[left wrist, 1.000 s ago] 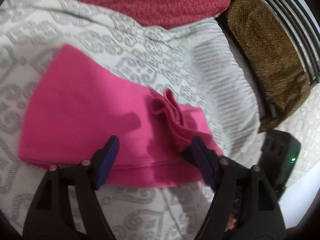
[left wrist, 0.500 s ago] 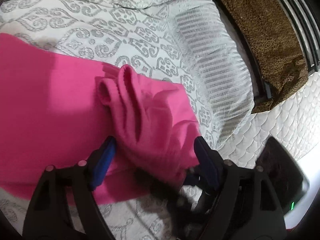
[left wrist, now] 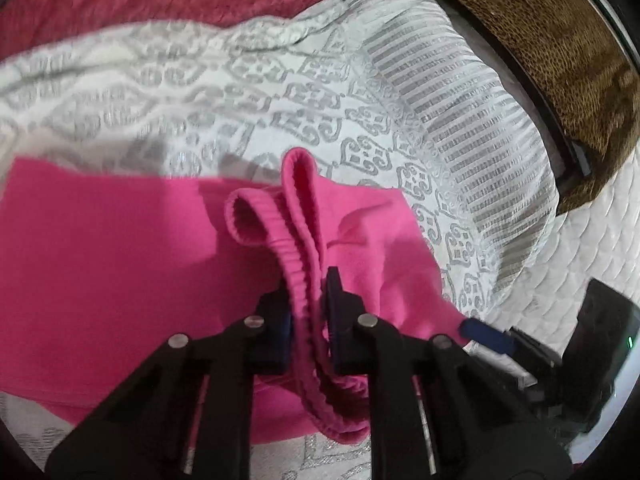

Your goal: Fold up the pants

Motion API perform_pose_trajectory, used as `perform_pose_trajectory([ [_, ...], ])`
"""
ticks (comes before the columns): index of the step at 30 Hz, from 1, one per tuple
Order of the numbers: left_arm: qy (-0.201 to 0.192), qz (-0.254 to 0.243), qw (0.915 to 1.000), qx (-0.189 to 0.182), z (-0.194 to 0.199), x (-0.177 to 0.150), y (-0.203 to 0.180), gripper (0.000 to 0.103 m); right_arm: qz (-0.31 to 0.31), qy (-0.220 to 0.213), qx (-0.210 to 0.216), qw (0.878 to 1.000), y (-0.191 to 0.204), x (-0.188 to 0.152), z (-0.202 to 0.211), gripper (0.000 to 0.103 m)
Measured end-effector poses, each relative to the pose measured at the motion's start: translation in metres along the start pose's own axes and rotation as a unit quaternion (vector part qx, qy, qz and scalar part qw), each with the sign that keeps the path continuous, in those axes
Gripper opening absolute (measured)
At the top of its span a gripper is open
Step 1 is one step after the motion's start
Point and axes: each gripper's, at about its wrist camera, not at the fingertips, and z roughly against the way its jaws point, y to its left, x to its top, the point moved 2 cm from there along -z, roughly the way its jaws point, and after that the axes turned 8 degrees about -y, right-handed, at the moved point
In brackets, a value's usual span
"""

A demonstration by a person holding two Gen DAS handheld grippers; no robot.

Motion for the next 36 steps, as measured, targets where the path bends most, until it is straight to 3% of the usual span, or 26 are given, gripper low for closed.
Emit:
perform_pose_trajectory([
  [4,-0.023,-0.057,0.9976,0.032,0.016,0.016,-0.019,0.015,-0.008,0.007,-0.036,0.999,-0.02,-0.009,0.005,0.055],
  [9,-0.038,-0.097,0.9925,0.063,0.036,0.038,-0.022,0.015,0.003,0.034,-0.025,0.999,-0.02,-0.027,0.0,0.055],
  [17,-0.047,-0.103,0.9878,0.108,0.059,0.055,0.002,0.015,0.01,0.043,-0.003,0.999,-0.006,-0.033,-0.013,0.056],
  [27,-0.031,-0.107,0.982,0.153,0.075,0.058,0.046,0.015,0.018,0.048,0.028,0.998,0.017,-0.033,-0.025,0.063],
  [33,-0.019,-0.086,0.9839,0.155,0.074,0.054,0.068,0.015,0.048,0.05,0.007,0.998,0.028,-0.037,-0.033,0.062],
  [34,-0.017,-0.084,0.9844,0.153,0.074,0.054,0.069,0.016,0.05,0.049,-0.001,0.998,0.027,-0.036,-0.035,0.059],
  [36,-0.017,-0.084,0.9844,0.154,0.073,0.053,0.071,0.016,0.055,0.041,0.0,0.998,0.028,-0.037,-0.033,0.013],
])
